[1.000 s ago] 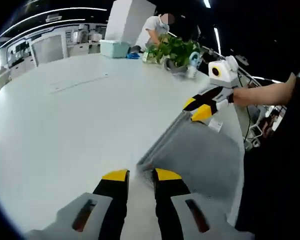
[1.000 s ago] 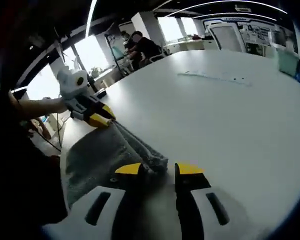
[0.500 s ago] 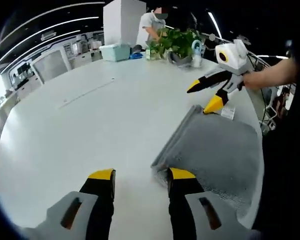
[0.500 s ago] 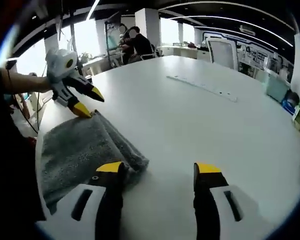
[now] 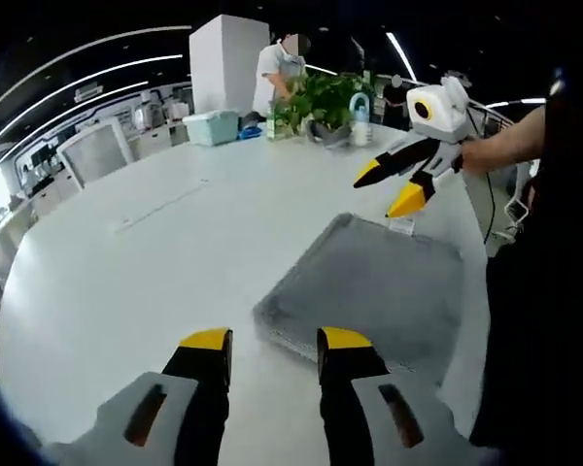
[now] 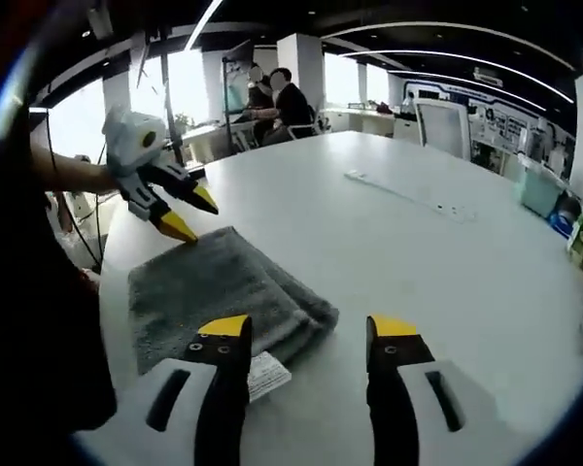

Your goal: Fold the towel on the table until its edges align and the towel forms a compact rectangular stack.

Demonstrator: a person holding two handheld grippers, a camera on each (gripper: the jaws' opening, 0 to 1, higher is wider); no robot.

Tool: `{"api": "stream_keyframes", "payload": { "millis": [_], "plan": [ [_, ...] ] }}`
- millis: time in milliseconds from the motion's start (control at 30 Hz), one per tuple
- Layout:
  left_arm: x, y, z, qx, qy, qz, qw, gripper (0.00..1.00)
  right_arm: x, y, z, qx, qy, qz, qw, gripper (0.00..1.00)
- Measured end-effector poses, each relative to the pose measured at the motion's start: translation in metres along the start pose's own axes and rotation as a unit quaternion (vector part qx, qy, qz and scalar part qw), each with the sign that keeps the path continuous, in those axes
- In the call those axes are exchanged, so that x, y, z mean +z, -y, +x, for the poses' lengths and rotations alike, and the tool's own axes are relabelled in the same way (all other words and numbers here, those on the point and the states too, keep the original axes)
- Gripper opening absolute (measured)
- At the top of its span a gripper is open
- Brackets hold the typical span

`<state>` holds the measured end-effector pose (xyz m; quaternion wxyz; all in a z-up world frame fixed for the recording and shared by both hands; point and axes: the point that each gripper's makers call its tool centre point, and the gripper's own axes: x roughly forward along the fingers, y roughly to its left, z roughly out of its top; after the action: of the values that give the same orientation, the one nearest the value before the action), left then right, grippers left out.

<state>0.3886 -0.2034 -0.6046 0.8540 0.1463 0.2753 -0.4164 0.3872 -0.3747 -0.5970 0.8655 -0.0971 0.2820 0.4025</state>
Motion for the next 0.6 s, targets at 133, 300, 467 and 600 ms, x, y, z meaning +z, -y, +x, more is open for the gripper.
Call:
{"api": "stream_keyframes", "payload": {
  "millis": [133,300,467,600],
  "plan": [
    [0.009,0.034,-0.015,-0.034,0.042,0.0,0.9985,0.35,-0.008,-0.036,-0.007,0.029,-0.009,-0.015,0.9994,0.45],
    [0.001,0.066,-0.015,-0.067,0.038,-0.01,0.997,0.32,-0.018,-0.063,-0.007,0.054,-0.013,-0.004,0.9985,0.42],
    [-0.013,0.08,-0.007,-0.074,0.017,-0.005,0.9971,0.31,-0.022,-0.067,-0.002,0.058,-0.005,0.008,0.9982,0.38],
    [-0.025,0.081,-0.002,-0.078,-0.005,-0.027,0.9966,0.32,-0.039,-0.069,0.001,0.061,-0.026,-0.004,0.9978,0.38]
  ]
}}
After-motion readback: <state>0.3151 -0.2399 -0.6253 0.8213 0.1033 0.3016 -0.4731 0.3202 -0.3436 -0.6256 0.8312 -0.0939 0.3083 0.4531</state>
